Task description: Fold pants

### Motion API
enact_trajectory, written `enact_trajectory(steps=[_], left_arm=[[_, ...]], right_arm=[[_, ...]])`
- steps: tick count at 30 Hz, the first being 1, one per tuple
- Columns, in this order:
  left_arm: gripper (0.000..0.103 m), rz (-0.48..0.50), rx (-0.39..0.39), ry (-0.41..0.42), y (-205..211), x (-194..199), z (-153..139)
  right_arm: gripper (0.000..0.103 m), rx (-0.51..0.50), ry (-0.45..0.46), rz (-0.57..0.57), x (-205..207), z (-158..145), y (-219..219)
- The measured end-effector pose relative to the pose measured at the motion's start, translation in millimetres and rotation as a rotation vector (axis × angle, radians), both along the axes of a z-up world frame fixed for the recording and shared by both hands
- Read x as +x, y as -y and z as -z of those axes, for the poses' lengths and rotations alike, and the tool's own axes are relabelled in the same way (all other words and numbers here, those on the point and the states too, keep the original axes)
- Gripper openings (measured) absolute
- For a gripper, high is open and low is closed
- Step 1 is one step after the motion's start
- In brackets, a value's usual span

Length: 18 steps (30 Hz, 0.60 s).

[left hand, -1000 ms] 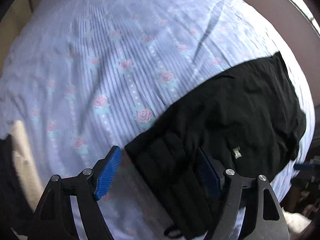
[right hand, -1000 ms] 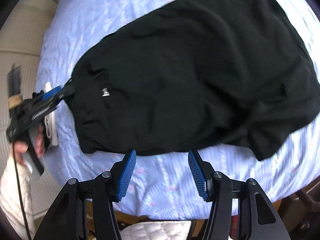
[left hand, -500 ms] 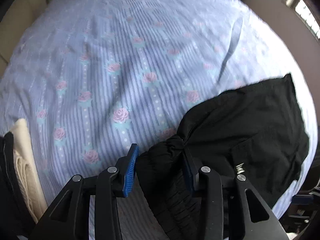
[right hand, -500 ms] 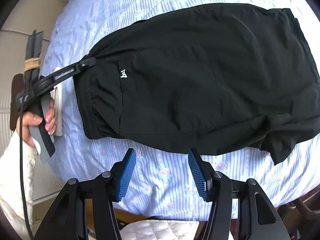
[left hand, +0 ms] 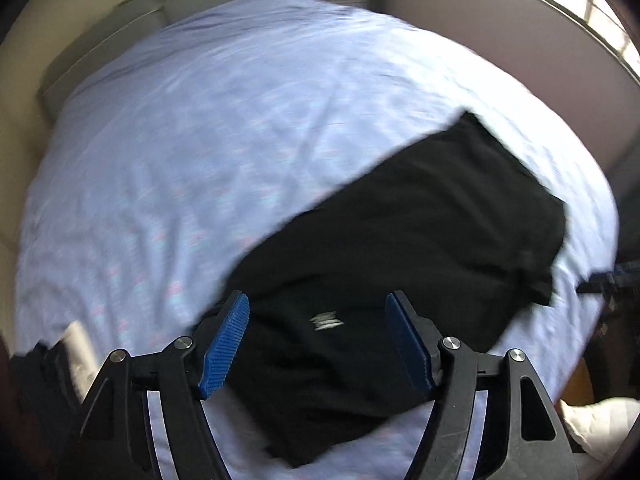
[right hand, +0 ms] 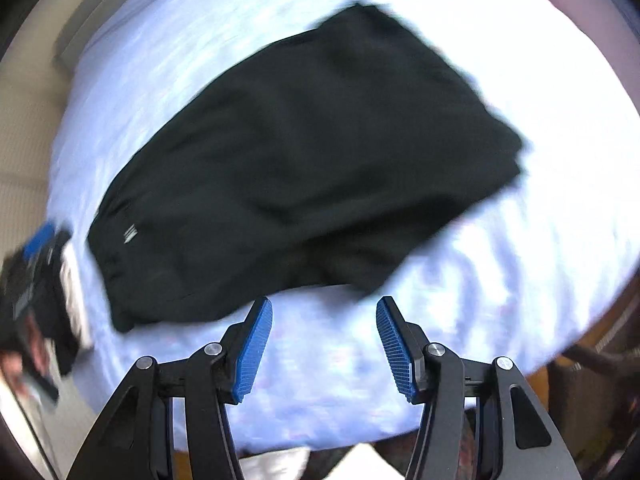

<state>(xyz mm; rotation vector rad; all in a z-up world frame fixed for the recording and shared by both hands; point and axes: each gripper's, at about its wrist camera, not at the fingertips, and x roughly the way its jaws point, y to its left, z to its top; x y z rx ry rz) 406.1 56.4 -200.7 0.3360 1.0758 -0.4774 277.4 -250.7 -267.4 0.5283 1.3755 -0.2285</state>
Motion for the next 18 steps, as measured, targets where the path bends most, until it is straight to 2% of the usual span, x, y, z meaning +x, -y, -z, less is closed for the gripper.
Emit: enact_trajectory(steps=[4, 8, 12, 18], left_arm=[[0.07, 0.149, 0.001, 0.02, 66.2, 13.2, 2.9], [0.07, 0.265, -0.005, 0.023, 134.7, 59.1, 9.5], [0.07, 0.349, -0.02, -0.024, 205.5, 115.2, 22.9], [0.07, 0.5, 0.057, -0.07, 299.1, 158.8, 58.7]], right_arm=[[0.056, -0.029, 0.012, 0.146, -20.0, -2.8, 50.7], [0.056, 0.008, 0.041, 0.27, -24.9, 4.9, 78.5], [0.054, 0.033, 0.082, 0.316, -13.7, 16.3, 84.0], [0.054, 0.078, 0.125, 0.457, -1.2, 30.9, 114.8]])
